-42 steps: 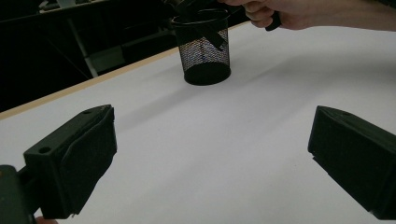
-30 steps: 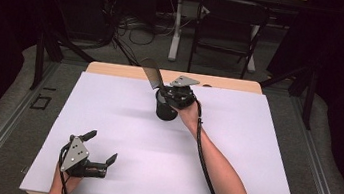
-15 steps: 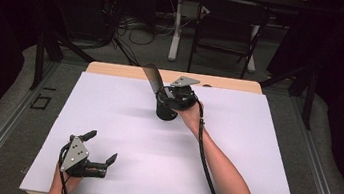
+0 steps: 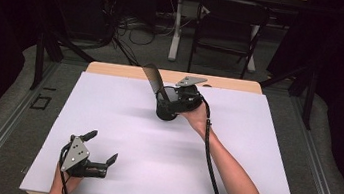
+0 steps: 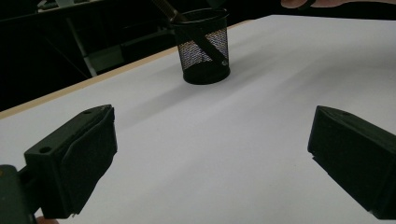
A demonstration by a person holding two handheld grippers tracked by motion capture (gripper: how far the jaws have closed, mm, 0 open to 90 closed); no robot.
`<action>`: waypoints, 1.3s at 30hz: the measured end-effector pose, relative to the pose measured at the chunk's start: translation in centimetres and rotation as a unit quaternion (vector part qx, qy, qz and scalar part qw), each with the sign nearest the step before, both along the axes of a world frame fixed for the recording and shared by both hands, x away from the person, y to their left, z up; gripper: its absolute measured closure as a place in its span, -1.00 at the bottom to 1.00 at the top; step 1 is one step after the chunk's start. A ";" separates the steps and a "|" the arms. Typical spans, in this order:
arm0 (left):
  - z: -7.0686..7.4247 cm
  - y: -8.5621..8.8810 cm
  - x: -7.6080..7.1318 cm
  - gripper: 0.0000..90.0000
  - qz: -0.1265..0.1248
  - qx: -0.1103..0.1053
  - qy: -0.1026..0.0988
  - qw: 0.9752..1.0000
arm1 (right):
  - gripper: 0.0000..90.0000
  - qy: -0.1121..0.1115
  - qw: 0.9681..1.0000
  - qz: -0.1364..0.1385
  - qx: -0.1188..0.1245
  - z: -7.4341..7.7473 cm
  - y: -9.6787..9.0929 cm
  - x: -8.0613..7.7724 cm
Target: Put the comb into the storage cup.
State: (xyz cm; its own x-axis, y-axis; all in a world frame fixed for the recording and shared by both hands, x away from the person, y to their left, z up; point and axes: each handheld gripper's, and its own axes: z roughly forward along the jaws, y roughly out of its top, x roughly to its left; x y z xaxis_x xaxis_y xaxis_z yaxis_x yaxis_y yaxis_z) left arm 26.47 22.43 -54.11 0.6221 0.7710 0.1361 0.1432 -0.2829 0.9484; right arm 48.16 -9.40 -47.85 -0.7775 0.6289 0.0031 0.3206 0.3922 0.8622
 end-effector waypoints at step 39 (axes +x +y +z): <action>-0.1 -0.2 0.1 -0.97 -0.005 -0.001 0.003 1.000 | -0.97 0.047 0.998 0.033 -0.019 -0.5 -5.8 -5.6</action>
State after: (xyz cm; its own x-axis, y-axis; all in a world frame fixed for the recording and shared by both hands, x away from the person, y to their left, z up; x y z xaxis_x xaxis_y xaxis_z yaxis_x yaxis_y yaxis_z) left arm 26.60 22.22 -54.17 0.6300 0.7655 0.1309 0.1459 -0.2823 0.9482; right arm 42.54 -15.21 -48.31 -0.8144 0.5776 0.0551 0.3716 0.4464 0.8140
